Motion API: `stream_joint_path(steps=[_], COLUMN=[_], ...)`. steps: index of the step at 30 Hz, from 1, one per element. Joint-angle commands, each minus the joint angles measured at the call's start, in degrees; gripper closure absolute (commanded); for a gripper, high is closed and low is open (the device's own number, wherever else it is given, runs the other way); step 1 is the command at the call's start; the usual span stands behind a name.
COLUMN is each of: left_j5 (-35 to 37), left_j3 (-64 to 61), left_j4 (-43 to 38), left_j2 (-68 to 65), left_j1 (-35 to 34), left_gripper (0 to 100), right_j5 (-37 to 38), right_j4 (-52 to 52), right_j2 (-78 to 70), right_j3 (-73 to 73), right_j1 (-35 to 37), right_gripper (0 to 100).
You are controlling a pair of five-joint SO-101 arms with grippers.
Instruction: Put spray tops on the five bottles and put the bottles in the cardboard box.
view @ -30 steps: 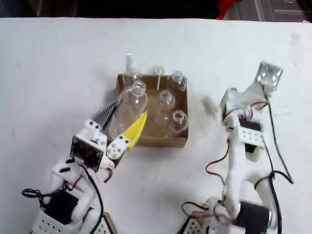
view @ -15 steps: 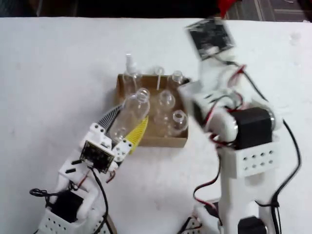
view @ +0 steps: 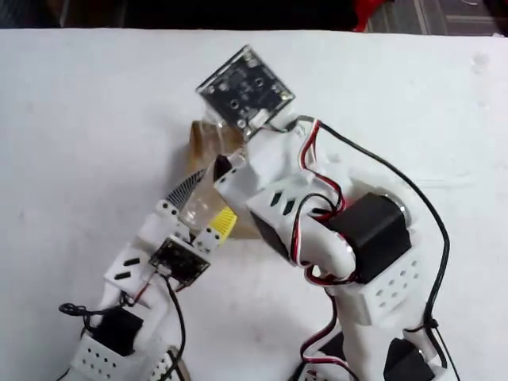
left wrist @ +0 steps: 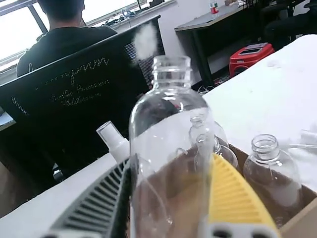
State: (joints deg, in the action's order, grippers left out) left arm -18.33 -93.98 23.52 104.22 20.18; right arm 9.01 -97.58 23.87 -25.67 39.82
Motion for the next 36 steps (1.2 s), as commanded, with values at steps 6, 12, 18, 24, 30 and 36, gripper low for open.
stream_joint_path(steps=[6,12,18,24,30,36], left_j5=[-0.1,0.0,0.0,0.0,0.0,0.0], left_j3=[0.8,0.5,0.5,0.5,0.5,0.5], left_j4=[-3.1,-3.8,-3.8,-3.8,-3.8,-3.8], left_j2=[0.8,0.8,0.8,0.8,0.8,0.8], left_j1=[-3.0,-3.1,-2.8,-2.7,-2.7,-2.8], left_gripper=[98,98,98,98,98,98], right_j5=[-12.0,-15.8,-17.0,-19.2,-19.3,-19.3], right_j4=[-1.6,-1.6,0.3,2.9,4.5,5.9], right_j2=[-0.4,-0.5,-0.6,-1.4,-6.0,-6.9], right_j3=[5.8,6.7,6.9,6.9,6.4,6.4], right_j1=[-0.1,-0.7,-0.4,-0.4,-0.7,-0.5], right_gripper=[76.4,76.5,76.5,76.5,76.5,80.1])
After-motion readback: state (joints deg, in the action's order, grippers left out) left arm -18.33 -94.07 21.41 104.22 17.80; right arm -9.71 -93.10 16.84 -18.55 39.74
